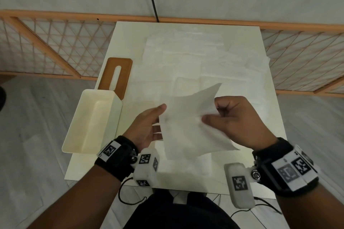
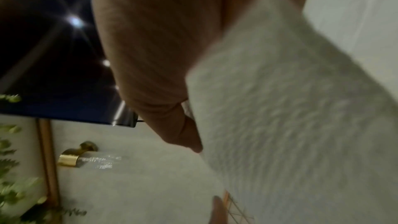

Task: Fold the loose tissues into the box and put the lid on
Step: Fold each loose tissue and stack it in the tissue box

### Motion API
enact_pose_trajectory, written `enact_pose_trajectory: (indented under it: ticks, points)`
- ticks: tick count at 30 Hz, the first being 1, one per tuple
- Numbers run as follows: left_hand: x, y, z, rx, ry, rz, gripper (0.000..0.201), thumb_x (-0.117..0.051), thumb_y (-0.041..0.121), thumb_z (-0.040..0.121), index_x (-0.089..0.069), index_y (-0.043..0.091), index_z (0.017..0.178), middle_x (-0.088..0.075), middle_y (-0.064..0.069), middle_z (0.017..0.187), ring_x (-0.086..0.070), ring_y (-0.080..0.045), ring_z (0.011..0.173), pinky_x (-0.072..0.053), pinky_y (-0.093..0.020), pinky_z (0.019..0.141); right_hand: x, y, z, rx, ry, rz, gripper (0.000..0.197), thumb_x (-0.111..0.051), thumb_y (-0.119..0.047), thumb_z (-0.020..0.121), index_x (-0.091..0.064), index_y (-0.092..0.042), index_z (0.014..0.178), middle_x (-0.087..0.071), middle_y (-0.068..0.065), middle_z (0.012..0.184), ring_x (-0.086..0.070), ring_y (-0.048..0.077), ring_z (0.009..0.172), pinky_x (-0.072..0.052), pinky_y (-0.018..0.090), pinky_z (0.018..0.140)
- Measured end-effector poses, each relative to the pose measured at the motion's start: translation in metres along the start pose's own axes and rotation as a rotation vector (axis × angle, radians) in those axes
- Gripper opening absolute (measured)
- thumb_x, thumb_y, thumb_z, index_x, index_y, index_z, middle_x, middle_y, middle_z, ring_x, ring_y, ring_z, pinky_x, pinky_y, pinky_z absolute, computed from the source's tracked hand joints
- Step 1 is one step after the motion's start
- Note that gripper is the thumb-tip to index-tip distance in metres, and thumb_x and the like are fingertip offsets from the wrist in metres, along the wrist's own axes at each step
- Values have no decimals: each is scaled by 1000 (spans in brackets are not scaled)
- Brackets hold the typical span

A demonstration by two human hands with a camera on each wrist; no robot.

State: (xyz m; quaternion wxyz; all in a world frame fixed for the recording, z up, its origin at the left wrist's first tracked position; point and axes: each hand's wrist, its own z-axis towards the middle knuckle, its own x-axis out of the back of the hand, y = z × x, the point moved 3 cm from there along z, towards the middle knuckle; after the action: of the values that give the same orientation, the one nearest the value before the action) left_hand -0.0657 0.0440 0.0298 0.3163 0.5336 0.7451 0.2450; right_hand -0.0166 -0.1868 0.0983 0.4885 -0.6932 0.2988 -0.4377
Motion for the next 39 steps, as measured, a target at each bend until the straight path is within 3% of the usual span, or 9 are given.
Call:
enact_pose_trajectory:
  ticks: [4, 6, 9, 12, 22, 27, 34, 37, 39]
  points:
    - [-3, -9, 5, -33, -52, 41, 28, -66, -3, 86, -66, -8, 113, -71, -23, 111, -70, -38, 98, -59, -44, 84, 4, 1, -4, -17, 17, 160, 9, -69, -1, 86, -72, -7, 92, -73, 18, 87, -70, 30, 72, -58, 48, 65]
    - [0, -10, 4, -66, -51, 64, 23, -56, -11, 90, -68, -7, 109, -72, -22, 109, -69, -38, 99, -60, -42, 83, 9, 5, -6, -53, 78, 227, 23, -63, 10, 88, -73, -10, 93, -76, 6, 89, -73, 21, 74, -59, 33, 62]
    - [6, -5, 0, -117, -26, 105, 21, -53, -1, 98, -68, 2, 112, -73, -16, 110, -69, -35, 105, -58, -41, 86, 13, 19, -4, -126, 137, 232, 22, -61, 7, 89, -75, -10, 90, -76, 6, 87, -71, 16, 73, -55, 28, 61]
    - [10, 6, -8, -193, -43, 218, 22, -57, 7, 98, -66, 12, 118, -74, -10, 112, -71, -30, 104, -56, -44, 90, 11, 34, -1, -202, 129, 299, 20, -61, 5, 90, -77, -7, 91, -74, 19, 91, -71, 26, 77, -56, 42, 71]
    - [21, 41, -20, -449, -59, 398, 26, -60, 0, 95, -72, 12, 115, -75, -5, 111, -71, -22, 105, -59, -39, 87, 3, 56, 11, -174, 147, 565, 29, -59, 14, 87, -79, -6, 92, -75, 20, 103, -72, 33, 96, -60, 44, 82]
    - [21, 39, -18, -411, -54, 379, 49, -46, -13, 95, -79, 19, 77, -75, -4, 88, -71, -19, 85, -58, -26, 71, 4, 67, 7, -249, 125, 711, 18, -55, 12, 84, -71, 2, 84, -74, 21, 100, -71, 32, 90, -56, 40, 76]
    - [24, 17, -11, -349, 75, 333, 15, -62, 10, 95, -74, 10, 86, -71, -10, 83, -64, -19, 80, -53, -27, 69, 8, 90, -2, -406, 98, 714, 44, -74, -39, 81, -70, 5, 81, -65, 33, 115, -50, 40, 92, -37, 49, 85]
    - [26, 6, -11, -392, 82, 514, 15, -76, 2, 82, -73, 12, 92, -64, 0, 67, -54, -11, 62, -51, -28, 67, 5, 93, -8, -360, 84, 435, 10, -83, -10, 75, -76, -11, 81, -72, 20, 97, -58, 26, 77, -43, 34, 72]
    - [31, -4, -12, -357, 87, 496, 17, -75, 0, 83, -74, 12, 94, -66, 1, 67, -58, -12, 64, -52, -33, 69, 2, 101, -15, -343, 46, 387, 22, -80, 2, 73, -74, -13, 88, -72, 15, 98, -58, 23, 77, -45, 31, 69]
